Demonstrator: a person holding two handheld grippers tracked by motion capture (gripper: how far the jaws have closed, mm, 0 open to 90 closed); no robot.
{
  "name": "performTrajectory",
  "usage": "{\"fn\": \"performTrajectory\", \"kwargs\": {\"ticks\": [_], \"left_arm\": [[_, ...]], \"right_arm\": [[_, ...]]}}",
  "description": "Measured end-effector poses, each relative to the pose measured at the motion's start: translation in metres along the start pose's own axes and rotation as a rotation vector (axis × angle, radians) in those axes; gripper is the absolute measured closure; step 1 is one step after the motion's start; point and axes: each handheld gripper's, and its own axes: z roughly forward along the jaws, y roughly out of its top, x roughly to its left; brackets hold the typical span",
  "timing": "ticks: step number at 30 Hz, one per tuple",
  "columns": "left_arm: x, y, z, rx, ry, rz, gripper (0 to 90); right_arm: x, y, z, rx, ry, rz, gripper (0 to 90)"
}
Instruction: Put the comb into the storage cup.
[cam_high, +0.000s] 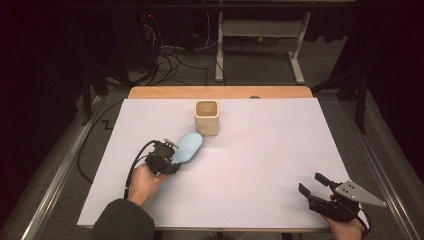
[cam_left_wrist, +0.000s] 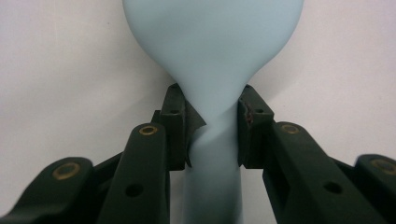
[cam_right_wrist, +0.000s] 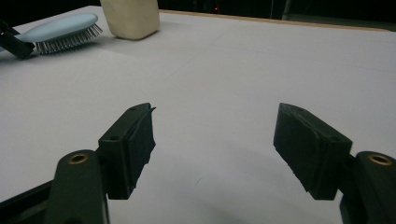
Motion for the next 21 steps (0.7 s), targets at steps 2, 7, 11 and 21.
{"fn": "performTrajectory", "kwargs": {"ticks": [2,7,11,21], "left_arm": [[0.000,0.000,-0.001,-0.005,-0.002,0.004,69.5],[-0.003,-0.002,-0.006,-0.027,-0.012,0.009,69.6],[-0.006,-0.004,-0.012,-0.051,-0.023,0.022,69.6],[-0.014,-0.007,-0.019,-0.089,-0.031,0.051,69.5]], "right_arm": [[0.000,0.000,0.000,0.000,0.000,0.000,29.4],[0.000,0.000,0.000,0.000,0.000,-0.002,29.4],[0.000,0.000,0.001,0.000,-0.001,-0.001,29.4],[0.000,0.000,0.001,0.001,-0.002,0.000,29.3]]}}
